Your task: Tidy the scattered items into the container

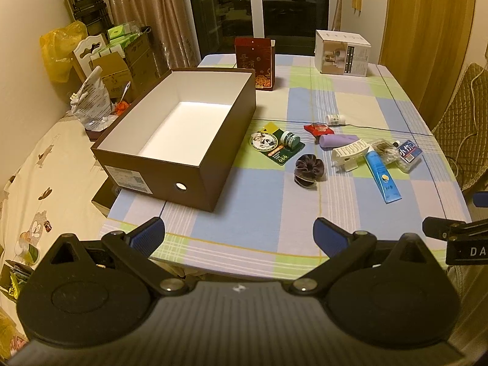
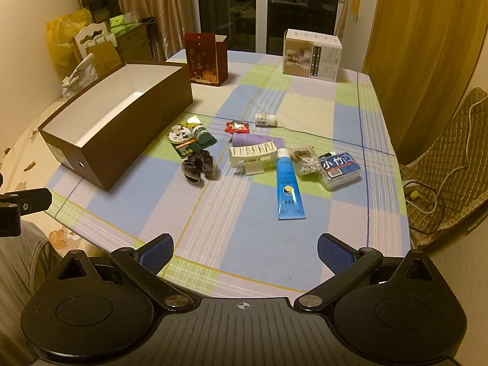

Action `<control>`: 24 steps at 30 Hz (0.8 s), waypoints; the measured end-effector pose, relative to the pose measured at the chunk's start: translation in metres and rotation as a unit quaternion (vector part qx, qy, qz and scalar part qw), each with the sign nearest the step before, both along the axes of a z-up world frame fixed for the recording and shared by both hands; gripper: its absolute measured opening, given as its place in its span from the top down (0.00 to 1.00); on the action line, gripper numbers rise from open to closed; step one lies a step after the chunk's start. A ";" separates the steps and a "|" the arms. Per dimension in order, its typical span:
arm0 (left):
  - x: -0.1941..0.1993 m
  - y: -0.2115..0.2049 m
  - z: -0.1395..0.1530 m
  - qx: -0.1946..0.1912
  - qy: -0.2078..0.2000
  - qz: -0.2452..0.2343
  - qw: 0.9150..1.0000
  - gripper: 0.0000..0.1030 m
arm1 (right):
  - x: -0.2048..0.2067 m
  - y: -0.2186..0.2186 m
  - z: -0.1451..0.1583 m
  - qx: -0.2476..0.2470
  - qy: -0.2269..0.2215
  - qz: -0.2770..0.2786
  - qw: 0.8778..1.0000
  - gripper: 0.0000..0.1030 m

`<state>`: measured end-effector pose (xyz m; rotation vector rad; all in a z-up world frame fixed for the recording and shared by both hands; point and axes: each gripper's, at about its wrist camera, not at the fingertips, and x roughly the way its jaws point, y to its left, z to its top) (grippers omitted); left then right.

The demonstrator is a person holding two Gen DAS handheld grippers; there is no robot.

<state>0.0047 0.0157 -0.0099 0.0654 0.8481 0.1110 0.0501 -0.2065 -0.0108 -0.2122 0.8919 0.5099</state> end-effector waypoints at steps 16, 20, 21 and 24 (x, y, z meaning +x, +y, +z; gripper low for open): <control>0.002 0.001 -0.003 0.001 0.003 0.005 1.000 0.01 | 0.001 0.000 0.000 0.000 0.000 0.002 1.000 0.00; 0.004 0.000 -0.004 0.002 0.005 0.006 1.000 0.01 | 0.001 0.000 0.000 0.000 0.000 0.002 1.000 0.00; 0.004 0.000 -0.004 0.002 0.006 0.006 1.000 0.01 | 0.001 0.001 -0.001 0.000 0.001 0.003 1.000 0.00; 0.005 0.000 -0.004 0.002 0.008 0.007 1.000 0.01 | 0.002 0.001 -0.003 0.000 0.002 0.003 1.000 0.00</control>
